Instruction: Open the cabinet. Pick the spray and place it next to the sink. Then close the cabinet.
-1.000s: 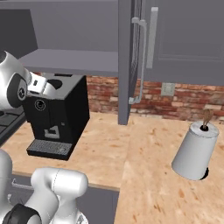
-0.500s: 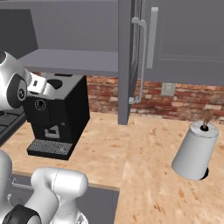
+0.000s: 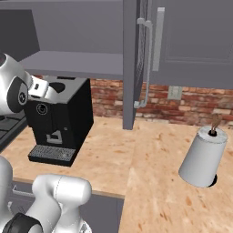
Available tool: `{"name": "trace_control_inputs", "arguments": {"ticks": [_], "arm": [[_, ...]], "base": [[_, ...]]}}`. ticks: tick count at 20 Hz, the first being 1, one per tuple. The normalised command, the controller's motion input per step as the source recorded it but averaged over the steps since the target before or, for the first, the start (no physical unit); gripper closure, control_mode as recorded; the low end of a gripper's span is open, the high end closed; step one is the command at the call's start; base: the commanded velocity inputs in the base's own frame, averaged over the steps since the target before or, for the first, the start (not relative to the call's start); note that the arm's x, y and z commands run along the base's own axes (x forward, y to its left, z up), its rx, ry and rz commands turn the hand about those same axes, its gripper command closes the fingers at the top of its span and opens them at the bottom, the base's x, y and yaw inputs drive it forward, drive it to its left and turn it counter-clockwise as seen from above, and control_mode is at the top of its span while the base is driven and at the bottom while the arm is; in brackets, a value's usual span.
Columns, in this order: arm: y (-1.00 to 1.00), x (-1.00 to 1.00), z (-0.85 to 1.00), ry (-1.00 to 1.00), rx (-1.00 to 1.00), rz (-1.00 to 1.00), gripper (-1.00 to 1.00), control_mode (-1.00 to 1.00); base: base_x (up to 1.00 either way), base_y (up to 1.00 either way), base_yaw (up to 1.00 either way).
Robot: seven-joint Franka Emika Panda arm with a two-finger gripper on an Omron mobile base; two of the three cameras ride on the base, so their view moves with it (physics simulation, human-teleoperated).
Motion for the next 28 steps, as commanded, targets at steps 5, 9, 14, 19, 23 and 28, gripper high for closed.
{"name": "trace_control_inputs", "arguments": {"ticks": [5, 9, 14, 19, 23, 28], "arm": [[0.00, 0.00, 0.00, 0.00, 0.00, 0.00, -1.00, -1.00], [0.00, 0.00, 0.00, 0.00, 0.00, 0.00, -1.00, -1.00], [0.00, 0.00, 0.00, 0.00, 0.00, 0.00, -1.00, -1.00], [0.00, -0.40, 0.09, -0.12, 0.00, 0.00, -1.00, -1.00], [0.00, -0.40, 0.29, -0.03, -0.01, 0.00, -1.00, -1.00], [0.06, -0.29, 0.06, -0.06, -0.07, -0.03, -1.00, -1.00]], "base": [[0.00, 0.00, 0.00], [0.00, 0.00, 0.00], [0.00, 0.00, 0.00], [0.00, 0.00, 0.00], [0.00, 0.00, 0.00], [0.00, 0.00, 0.00]]}}
